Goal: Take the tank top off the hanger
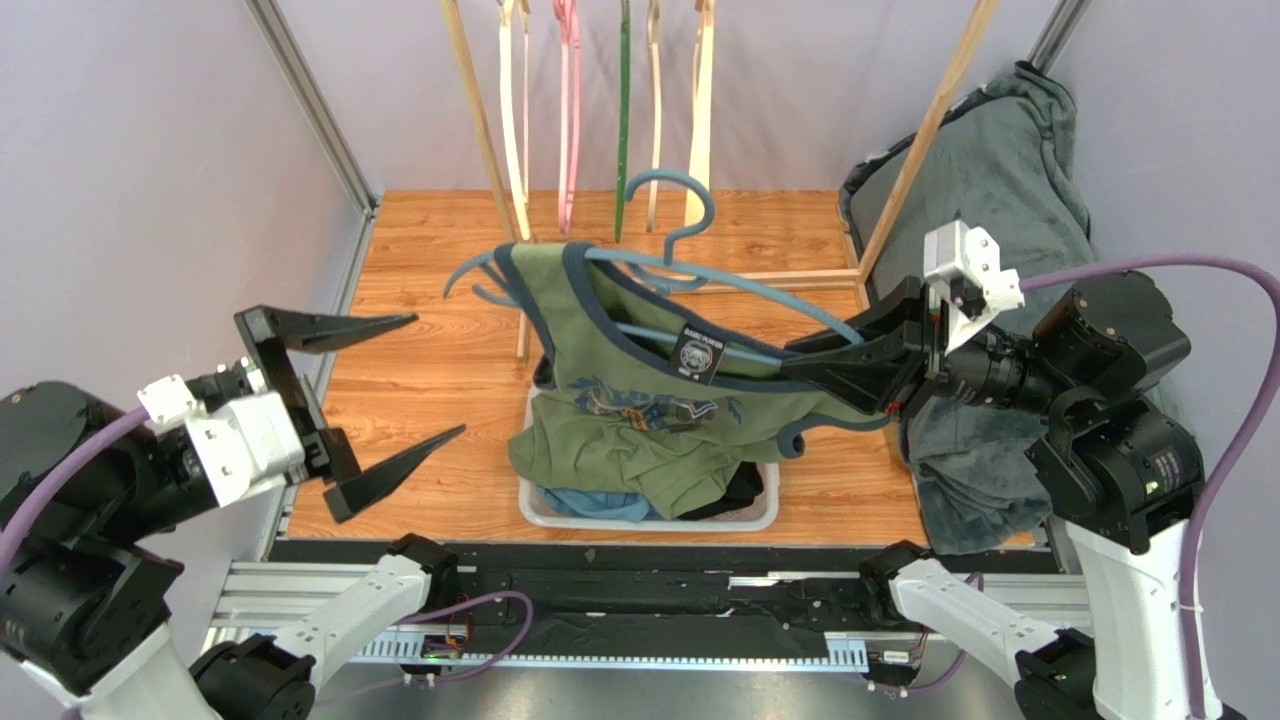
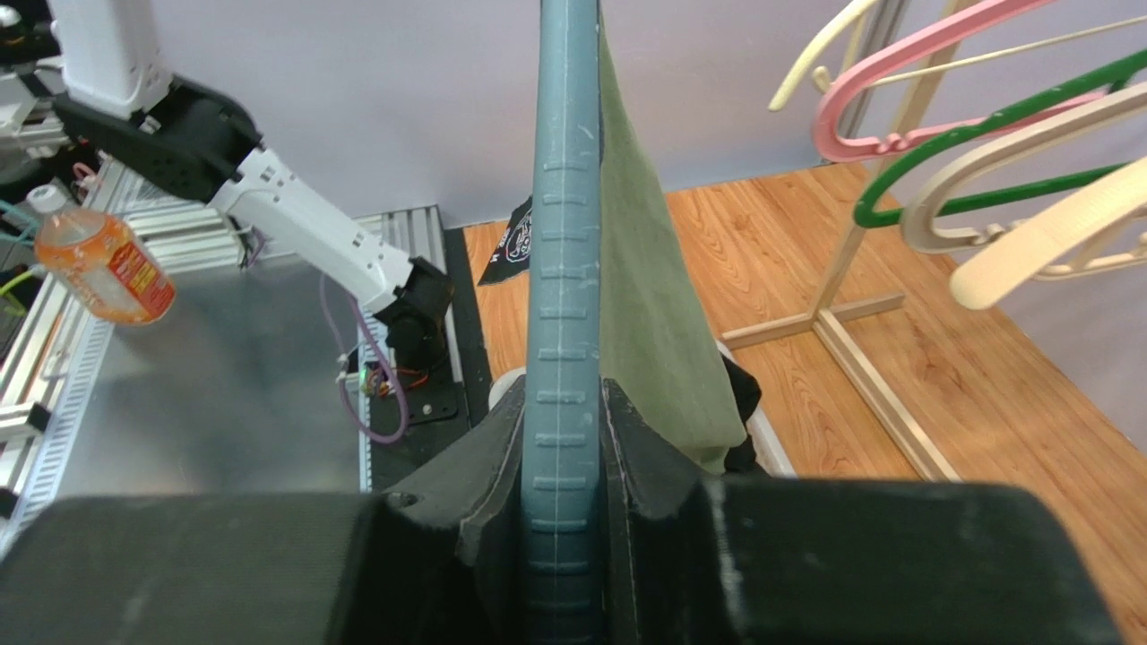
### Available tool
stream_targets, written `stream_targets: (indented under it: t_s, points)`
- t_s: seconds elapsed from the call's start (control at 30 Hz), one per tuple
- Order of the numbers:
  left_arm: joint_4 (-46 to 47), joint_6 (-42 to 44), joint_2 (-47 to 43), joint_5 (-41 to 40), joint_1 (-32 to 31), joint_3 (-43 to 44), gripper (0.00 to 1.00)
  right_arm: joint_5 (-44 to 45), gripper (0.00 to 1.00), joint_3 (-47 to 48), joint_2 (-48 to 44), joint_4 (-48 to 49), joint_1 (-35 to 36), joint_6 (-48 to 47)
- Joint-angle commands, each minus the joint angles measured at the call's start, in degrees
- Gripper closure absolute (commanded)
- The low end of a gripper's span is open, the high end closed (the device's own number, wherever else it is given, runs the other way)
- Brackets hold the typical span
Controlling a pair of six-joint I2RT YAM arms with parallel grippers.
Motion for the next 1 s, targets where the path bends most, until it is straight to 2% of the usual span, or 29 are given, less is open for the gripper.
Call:
stream_targets:
  t_s: [0.0, 0.07, 0.2, 0.33, 0.43, 0.47, 0.53, 0.6, 0.73, 0.77, 0.97]
  points:
    - [3.6, 4.6, 5.1, -1.6, 0.3, 3.8, 0.01, 0.4, 1.00, 0.5, 0.4, -4.8, 2.8, -6.1]
    - [3.7, 5.0, 6.3, -0.8, 0.3, 3.4, 0.03, 2.2, 1.00, 0.5, 0.7, -5.4, 5.0, -6.6]
    - [-0.7, 8.6, 6.9, 7.9, 0.3, 0.8, 0.08, 5.6, 1.00, 1.5, 2.0, -7.0, 9.1, -7.5]
    - [-7.3, 11.9, 8.3, 12.0, 0.3, 0.0, 0.16, 13.0, 1.00, 3.9, 5.1, -10.2, 17.7, -10.6]
    - [-11.3, 15.3, 8.4, 12.0, 0.4, -1.7, 0.34, 19.2, 1.00, 6.2, 8.1, -12.8, 23.6, -12.1]
    - [-13.1, 16.6, 8.4, 11.7, 0.3, -2.1, 0.46, 22.0, 1.00, 6.8, 8.9, -13.8, 24.8, -12.8]
    - [-15.8, 18.4, 8.8, 10.9, 0.4, -2.1, 0.49, 23.6, 1.00, 7.8, 10.3, -14.3, 26.9, -13.3]
    - [-19.7, 21.3, 9.3, 10.2, 0.3, -2.4, 0.35, 24.5, 1.00, 9.3, 10.7, -14.6, 27.6, -13.9]
    - [-22.0, 23.5, 8.6, 7.2, 0.4, -3.0, 0.24, 24.9, 1.00, 11.7, 11.2, -15.4, 27.7, -14.2]
    - [-21.5, 23.4, 7.7, 6.2, 0.3, -3.4, 0.01, 24.8, 1.00, 12.1, 11.4, -15.9, 27.7, -14.2]
    - [-19.3, 22.4, 4.3, 1.7, 0.4, -5.8, 0.01, 25.4, 1.00, 12.7, 11.6, -17.3, 28.1, -14.6]
